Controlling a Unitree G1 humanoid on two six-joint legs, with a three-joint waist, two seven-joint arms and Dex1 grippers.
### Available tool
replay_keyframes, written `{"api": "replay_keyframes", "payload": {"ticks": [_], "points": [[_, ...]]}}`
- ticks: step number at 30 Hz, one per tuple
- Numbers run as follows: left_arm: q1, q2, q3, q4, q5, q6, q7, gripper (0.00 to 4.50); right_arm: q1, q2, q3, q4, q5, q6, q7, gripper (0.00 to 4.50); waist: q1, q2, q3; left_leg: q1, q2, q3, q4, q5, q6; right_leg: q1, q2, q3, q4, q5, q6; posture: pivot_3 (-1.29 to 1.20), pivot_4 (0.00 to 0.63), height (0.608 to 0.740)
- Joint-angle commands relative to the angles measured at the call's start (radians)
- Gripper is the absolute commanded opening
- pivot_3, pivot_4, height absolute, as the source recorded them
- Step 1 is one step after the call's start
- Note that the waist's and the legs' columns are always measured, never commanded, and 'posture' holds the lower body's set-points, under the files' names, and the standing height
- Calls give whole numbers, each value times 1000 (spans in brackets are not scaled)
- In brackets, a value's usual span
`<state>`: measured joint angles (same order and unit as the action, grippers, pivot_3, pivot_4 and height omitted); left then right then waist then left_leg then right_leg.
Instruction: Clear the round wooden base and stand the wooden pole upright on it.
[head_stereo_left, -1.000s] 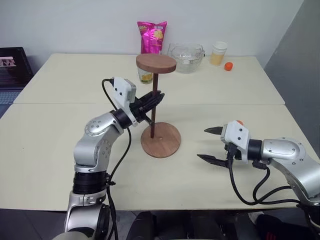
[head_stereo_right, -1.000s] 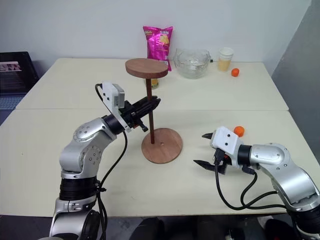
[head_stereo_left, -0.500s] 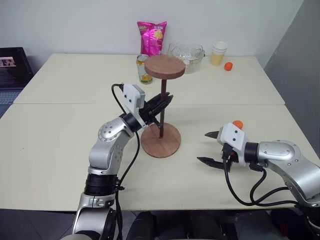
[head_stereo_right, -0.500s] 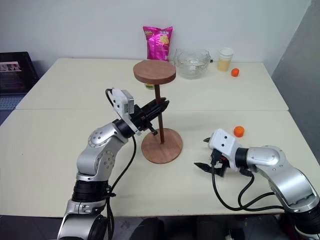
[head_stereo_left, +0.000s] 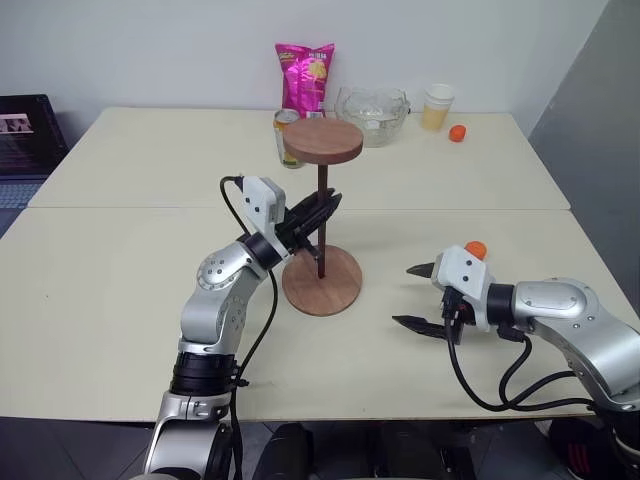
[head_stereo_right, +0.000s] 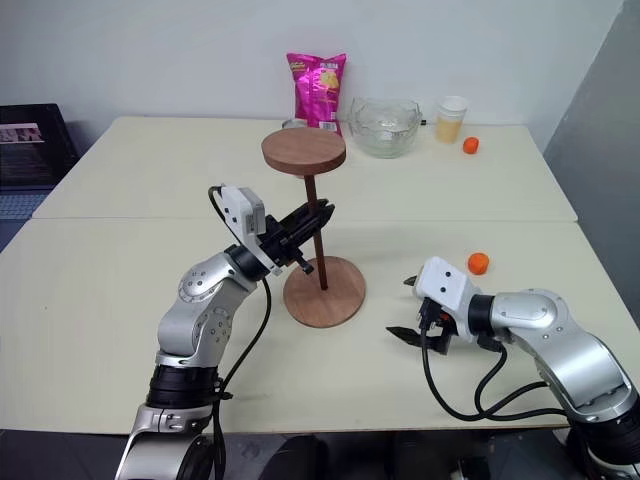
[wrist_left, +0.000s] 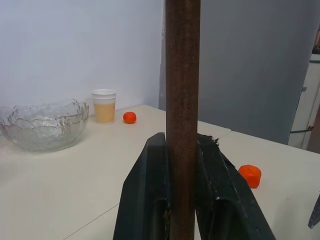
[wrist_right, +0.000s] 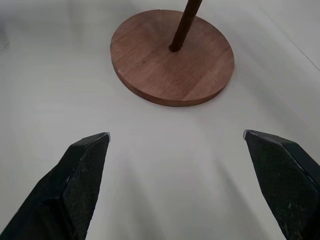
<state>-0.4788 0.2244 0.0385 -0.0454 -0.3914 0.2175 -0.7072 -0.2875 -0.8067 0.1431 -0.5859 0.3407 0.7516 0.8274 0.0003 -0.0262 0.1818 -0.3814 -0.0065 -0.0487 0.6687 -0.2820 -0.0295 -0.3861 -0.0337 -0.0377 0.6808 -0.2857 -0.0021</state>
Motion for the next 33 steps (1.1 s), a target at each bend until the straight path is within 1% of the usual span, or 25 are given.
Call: {"api": "replay_keyframes", "payload": {"ticks": [1, 9, 20, 26, 30, 33], "points": [[21, 4, -20, -19, -10, 15, -4, 264, -13, -7, -8, -38, 13, -2, 8, 4500, 0, 0, 0, 0, 0, 0, 0, 0, 0, 0, 0, 0, 0, 0, 0, 0, 150, 740], [50, 34, -58, -5, 17, -22, -34, 264, -11, -9, -4, -42, 14, 1, 12, 4500, 0, 0, -1, 1, 0, 0, 0, -1, 2, 1, 0, 0, 0, 0, 0, 0, 150, 740], [74, 51, -42, 17, 25, -38, -11, 264, -23, 2, -15, -46, 23, 21, 0, 4500, -1, 0, -2, 2, 0, 0, 0, -2, 3, 1, 0, 0, 0, 0, 0, 0, 150, 740], [121, 76, -32, -18, 17, -20, -1, 264, -35, 28, -42, -52, 72, 48, -9, 4500, -4, 0, -5, 3, 0, 0, -1, -2, 3, 2, 0, 0, 0, 0, 0, 0, 150, 740], [169, 87, -48, -40, 29, -19, 9, 264, -46, 55, -54, -50, 97, 51, -25, 4500, -4, 1, -7, 6, 1, 0, -3, -2, 3, 4, 1, 1, 0, 0, 0, 0, 150, 740], [175, 87, -54, -35, 40, -28, 18, 264, -48, 51, -46, -50, 97, 45, -29, 4500, -4, 1, -7, 12, 1, 0, -5, -2, 4, 11, 1, 1, -2, 0, 0, 0, 150, 740]]}}
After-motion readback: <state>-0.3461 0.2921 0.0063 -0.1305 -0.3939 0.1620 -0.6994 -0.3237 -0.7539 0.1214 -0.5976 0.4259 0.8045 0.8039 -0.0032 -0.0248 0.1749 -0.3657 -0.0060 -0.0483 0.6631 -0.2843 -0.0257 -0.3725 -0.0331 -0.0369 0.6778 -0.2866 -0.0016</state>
